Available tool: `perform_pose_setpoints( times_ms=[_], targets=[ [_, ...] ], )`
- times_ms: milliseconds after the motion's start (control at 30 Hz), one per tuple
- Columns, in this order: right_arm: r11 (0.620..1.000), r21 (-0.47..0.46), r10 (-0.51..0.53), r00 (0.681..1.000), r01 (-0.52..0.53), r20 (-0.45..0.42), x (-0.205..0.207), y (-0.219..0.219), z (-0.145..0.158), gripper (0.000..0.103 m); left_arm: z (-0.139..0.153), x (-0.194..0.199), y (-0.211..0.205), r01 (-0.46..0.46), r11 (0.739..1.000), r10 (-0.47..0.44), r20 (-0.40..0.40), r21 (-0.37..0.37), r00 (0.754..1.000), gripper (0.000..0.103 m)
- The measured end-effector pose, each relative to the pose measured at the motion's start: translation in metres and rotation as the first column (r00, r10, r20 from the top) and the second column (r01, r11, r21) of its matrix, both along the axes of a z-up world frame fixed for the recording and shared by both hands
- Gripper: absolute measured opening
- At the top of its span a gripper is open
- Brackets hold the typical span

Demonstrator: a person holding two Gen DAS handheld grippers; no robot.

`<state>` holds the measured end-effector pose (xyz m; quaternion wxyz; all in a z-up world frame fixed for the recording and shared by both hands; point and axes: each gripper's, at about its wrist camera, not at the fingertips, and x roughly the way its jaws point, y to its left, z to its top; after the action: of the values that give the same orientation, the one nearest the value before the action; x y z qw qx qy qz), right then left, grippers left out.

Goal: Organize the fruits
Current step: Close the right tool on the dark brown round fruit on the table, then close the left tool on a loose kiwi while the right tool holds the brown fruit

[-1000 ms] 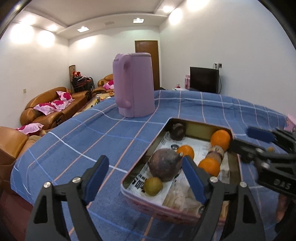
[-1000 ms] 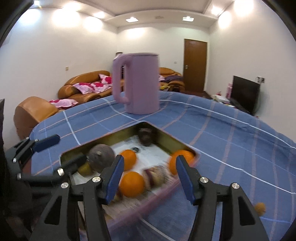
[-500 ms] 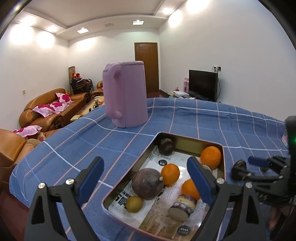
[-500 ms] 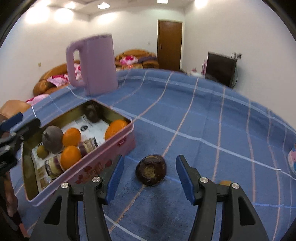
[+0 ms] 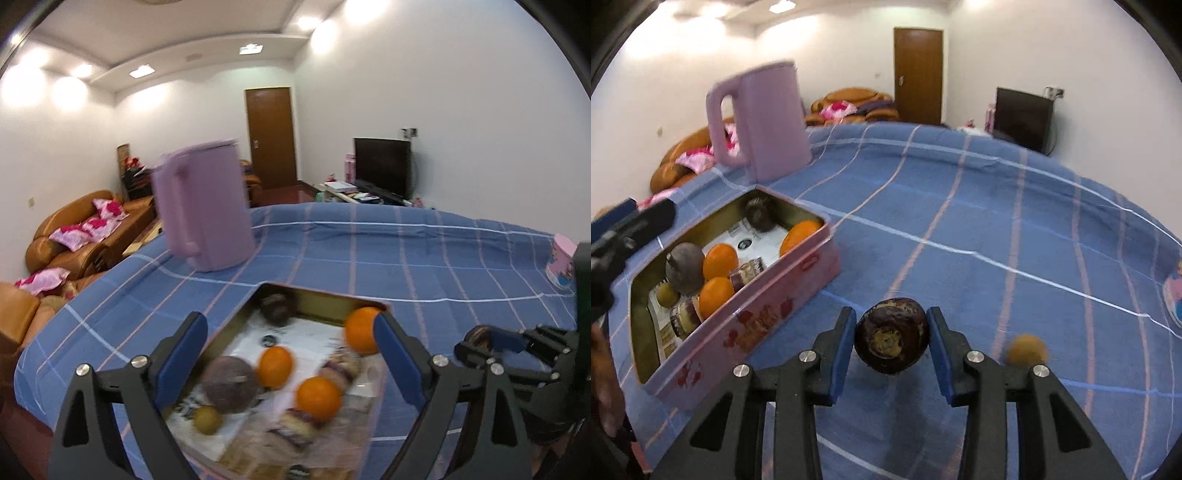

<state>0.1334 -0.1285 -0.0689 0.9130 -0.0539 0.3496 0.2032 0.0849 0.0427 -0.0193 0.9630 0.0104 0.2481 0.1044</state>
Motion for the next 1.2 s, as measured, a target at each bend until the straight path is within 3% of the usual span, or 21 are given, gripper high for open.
perform_pose_setpoints(
  times_ms=[233, 367, 500, 900, 1200],
  targets=[
    [0.989, 0.017, -0.15, 0.986, 0.149, 0.074, -0.012, -0.065, 0.011, 0.041, -0.001, 0.014, -0.054, 0.121, 0.993, -0.121, -0.021, 0.015, 0.992, 0.094],
    [0.978, 0.024, -0.208, 0.976, 0.206, 0.07, -0.009, -0.092, 0.009, 0.041, -0.003, 0.021, -0.082, 0.19, 0.981, -0.189, -0.026, 0.032, 0.982, 0.094],
    [0.969, 0.015, -0.246, 0.966, 0.246, 0.074, -0.007, -0.109, 0.009, 0.041, -0.009, 0.032, -0.104, 0.264, 0.964, -0.264, -0.061, 0.0, 0.963, 0.094],
    [0.949, 0.021, -0.316, 0.947, 0.315, 0.052, 0.0, -0.14, 0.006, 0.041, -0.037, 0.061, -0.158, 0.389, 0.921, -0.388, -0.183, -0.034, 0.903, 0.093],
    [0.947, 0.037, -0.32, 0.946, 0.318, 0.048, -0.003, -0.144, 0.004, 0.041, -0.051, 0.072, -0.169, 0.428, 0.901, -0.43, -0.246, -0.063, 0.869, 0.081]
  ],
)
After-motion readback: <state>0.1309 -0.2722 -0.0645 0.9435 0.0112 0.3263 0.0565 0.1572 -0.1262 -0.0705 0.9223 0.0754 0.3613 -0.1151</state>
